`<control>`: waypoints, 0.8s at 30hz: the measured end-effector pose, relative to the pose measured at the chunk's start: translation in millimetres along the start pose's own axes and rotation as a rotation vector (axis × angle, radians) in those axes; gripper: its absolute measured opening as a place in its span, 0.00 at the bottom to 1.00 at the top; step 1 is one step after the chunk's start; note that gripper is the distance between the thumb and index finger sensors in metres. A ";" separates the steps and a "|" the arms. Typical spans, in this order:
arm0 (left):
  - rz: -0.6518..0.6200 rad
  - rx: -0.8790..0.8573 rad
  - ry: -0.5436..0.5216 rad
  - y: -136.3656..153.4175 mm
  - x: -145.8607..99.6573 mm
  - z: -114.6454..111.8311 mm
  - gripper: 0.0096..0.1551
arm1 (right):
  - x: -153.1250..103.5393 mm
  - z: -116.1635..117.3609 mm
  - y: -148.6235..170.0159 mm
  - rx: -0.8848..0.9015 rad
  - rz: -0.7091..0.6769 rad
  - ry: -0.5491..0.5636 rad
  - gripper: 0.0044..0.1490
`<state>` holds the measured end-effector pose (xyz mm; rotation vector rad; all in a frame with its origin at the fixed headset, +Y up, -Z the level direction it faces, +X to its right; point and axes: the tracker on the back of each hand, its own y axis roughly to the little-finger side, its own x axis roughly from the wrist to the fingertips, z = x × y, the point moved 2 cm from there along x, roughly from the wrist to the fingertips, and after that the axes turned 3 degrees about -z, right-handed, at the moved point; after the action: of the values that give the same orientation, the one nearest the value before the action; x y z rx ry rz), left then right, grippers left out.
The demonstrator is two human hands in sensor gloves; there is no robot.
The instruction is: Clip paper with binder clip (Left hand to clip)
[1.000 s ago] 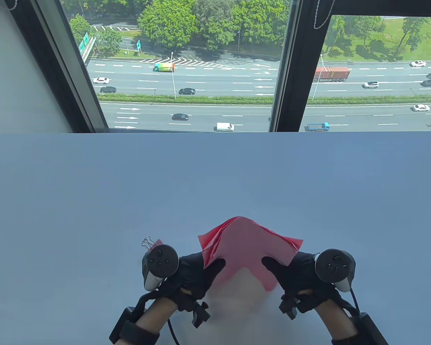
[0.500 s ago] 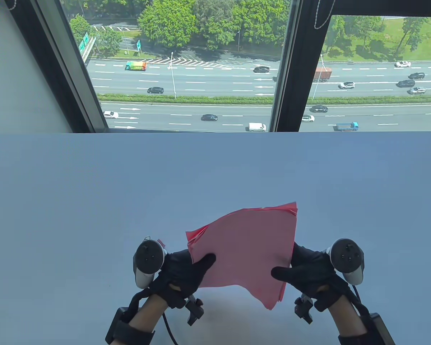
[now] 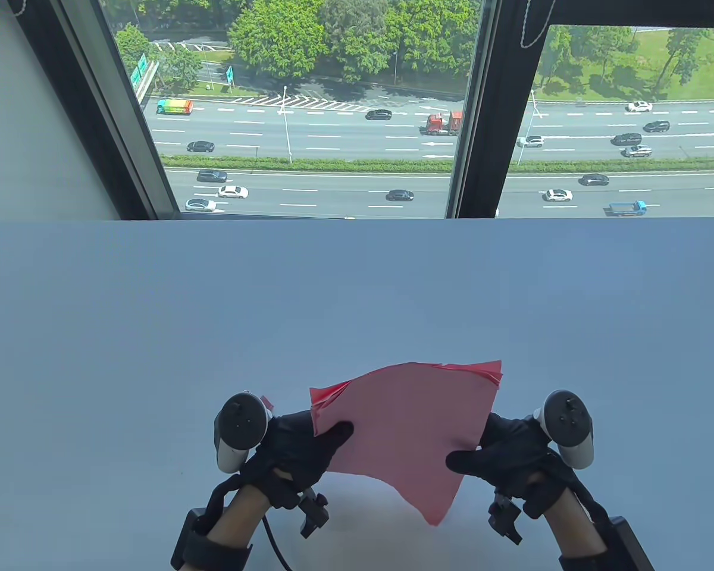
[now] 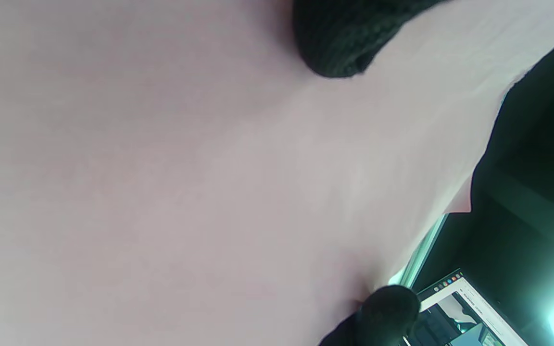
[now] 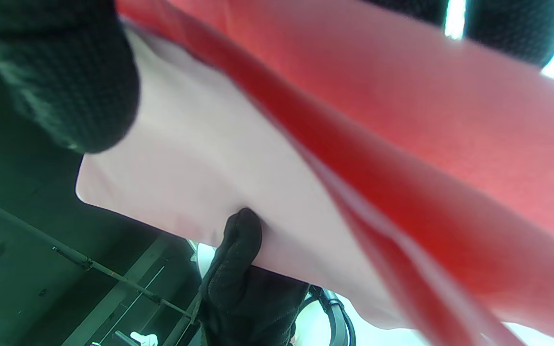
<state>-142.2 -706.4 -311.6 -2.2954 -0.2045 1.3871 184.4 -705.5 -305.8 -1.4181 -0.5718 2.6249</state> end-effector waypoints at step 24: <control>-0.058 0.062 -0.083 -5.9 -1.1 -16.0 0.30 | 0.1 16.5 -27.5 -0.230 -0.161 0.221 0.33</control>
<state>-128.2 -706.3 -301.7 -2.1675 -0.2487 1.4402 168.3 -684.6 -287.5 -1.6208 -0.9388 2.2997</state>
